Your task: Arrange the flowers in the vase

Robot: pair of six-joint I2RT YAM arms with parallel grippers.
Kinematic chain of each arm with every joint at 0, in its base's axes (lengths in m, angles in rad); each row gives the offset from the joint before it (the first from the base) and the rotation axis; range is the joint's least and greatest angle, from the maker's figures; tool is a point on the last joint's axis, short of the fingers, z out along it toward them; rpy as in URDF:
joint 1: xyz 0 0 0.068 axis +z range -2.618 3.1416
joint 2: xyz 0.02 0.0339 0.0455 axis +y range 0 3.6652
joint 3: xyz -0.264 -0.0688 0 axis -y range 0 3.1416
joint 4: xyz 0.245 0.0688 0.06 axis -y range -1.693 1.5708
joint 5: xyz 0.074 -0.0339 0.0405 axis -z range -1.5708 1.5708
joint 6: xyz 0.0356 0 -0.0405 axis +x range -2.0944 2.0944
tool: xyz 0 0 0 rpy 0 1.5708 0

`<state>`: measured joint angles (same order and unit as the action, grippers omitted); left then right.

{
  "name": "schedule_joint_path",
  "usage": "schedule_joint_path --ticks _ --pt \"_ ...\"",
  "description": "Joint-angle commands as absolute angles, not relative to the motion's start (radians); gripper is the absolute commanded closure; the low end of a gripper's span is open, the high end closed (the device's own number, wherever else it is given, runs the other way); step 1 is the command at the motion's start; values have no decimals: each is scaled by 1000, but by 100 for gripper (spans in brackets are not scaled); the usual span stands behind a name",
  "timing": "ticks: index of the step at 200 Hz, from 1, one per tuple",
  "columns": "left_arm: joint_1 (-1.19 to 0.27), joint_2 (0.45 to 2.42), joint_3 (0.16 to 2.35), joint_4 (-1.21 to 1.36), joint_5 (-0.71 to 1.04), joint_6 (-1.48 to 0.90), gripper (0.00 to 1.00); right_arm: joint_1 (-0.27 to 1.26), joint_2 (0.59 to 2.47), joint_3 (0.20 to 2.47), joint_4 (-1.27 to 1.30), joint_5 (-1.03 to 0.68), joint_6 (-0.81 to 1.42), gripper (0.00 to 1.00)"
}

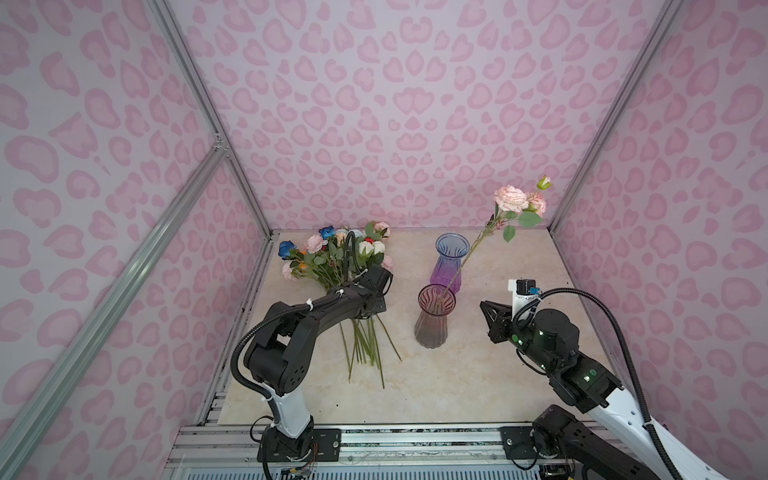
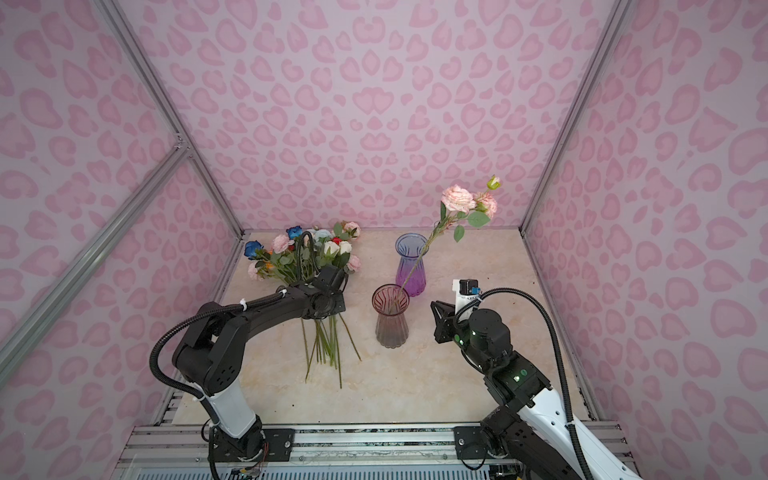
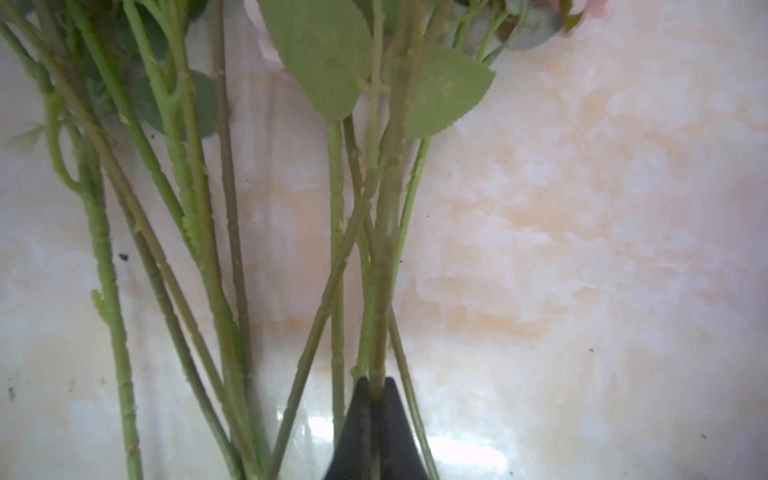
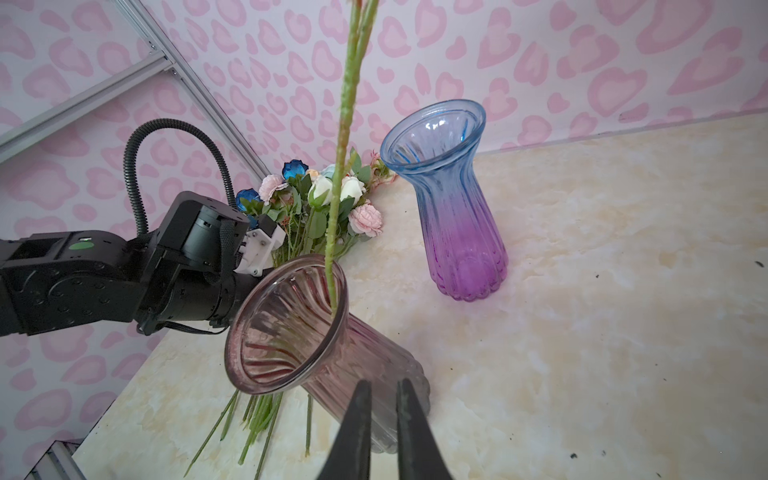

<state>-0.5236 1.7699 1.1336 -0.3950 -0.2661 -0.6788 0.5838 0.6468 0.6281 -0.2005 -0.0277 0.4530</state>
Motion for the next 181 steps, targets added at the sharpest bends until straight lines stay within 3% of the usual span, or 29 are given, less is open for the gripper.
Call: schedule_joint_path --ticks 1,52,86,127,181 --pt "-526 1711 1125 -383 -261 -666 97 591 636 621 -191 -44 470 85" --pt "-544 1490 1065 -299 -147 -617 97 601 625 657 -222 -25 456 85" --pt "-583 1213 965 -112 -4 -502 97 636 662 744 -254 -38 419 82" --pt "-676 943 814 147 119 -401 97 812 736 888 -284 -13 377 69" --pt "-731 887 829 263 231 -429 97 1079 903 1010 -282 4 332 57"
